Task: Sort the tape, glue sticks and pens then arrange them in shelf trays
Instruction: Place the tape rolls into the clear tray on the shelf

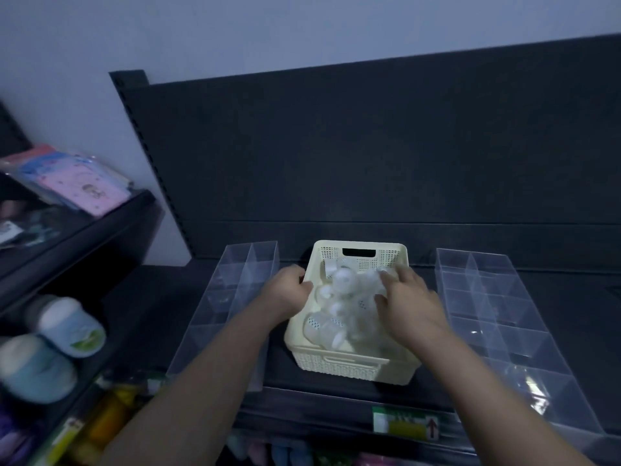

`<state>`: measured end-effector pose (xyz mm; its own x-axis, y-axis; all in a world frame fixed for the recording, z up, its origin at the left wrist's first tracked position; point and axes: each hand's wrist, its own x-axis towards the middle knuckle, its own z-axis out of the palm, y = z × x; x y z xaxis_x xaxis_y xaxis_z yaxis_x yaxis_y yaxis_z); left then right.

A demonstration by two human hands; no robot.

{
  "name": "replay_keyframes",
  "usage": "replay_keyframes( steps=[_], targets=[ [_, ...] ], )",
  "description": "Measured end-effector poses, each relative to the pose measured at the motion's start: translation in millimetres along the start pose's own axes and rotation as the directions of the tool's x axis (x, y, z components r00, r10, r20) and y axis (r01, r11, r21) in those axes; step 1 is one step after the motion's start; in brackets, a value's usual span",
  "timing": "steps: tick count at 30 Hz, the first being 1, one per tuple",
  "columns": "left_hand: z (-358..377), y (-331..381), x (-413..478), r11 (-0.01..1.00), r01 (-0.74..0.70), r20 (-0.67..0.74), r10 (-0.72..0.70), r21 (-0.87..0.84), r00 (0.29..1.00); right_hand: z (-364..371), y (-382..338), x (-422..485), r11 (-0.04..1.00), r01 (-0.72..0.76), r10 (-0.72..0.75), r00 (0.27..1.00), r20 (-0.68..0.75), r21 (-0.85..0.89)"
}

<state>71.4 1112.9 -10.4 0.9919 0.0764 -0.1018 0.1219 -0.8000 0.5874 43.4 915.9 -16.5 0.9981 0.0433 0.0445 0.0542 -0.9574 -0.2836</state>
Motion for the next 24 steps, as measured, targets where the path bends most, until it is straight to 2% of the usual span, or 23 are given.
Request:
replay_keyframes(
  steps=[3,6,9,14,18,24],
  targets=[
    [-11.4,-14.5,-4.9,0.987,-0.032,-0.08,0.045,0.155,0.996,-1.5,-19.2,-0.7,0.991,0.129,-0.13,0.991,-0.039,-0.035],
    [-18.9,-39.8,-8.3,0.908,0.008,0.021,-0.019,0.419,1.0,7.2,-44.1,-2.9,0.978,0.207,-0.207,0.978,0.01,-0.036],
    [-23.9,-65.1,-12.4,0.838,0.04,0.114,-0.121,0.544,0.986,19.8,-73.5,-3.5,0.967,0.255,-0.254,0.967,0.022,-0.027],
    [-38.6,-105.2,-13.5,0.883,-0.007,0.215,-0.107,0.47,0.971,38.5,-117.9,-5.2,0.975,0.219,-0.219,0.976,0.011,-0.026],
    [-51.1,-127.7,-9.1,0.904,-0.047,0.219,-0.053,0.425,0.974,52.7,-145.6,-9.1,0.991,0.125,-0.126,0.992,-0.001,-0.049],
    [-58.0,-129.2,-2.2,0.918,-0.052,0.271,-0.061,0.394,0.961,67.2,-174.9,-15.5,0.998,-0.016,0.013,0.998,-0.055,-0.053]
  ],
)
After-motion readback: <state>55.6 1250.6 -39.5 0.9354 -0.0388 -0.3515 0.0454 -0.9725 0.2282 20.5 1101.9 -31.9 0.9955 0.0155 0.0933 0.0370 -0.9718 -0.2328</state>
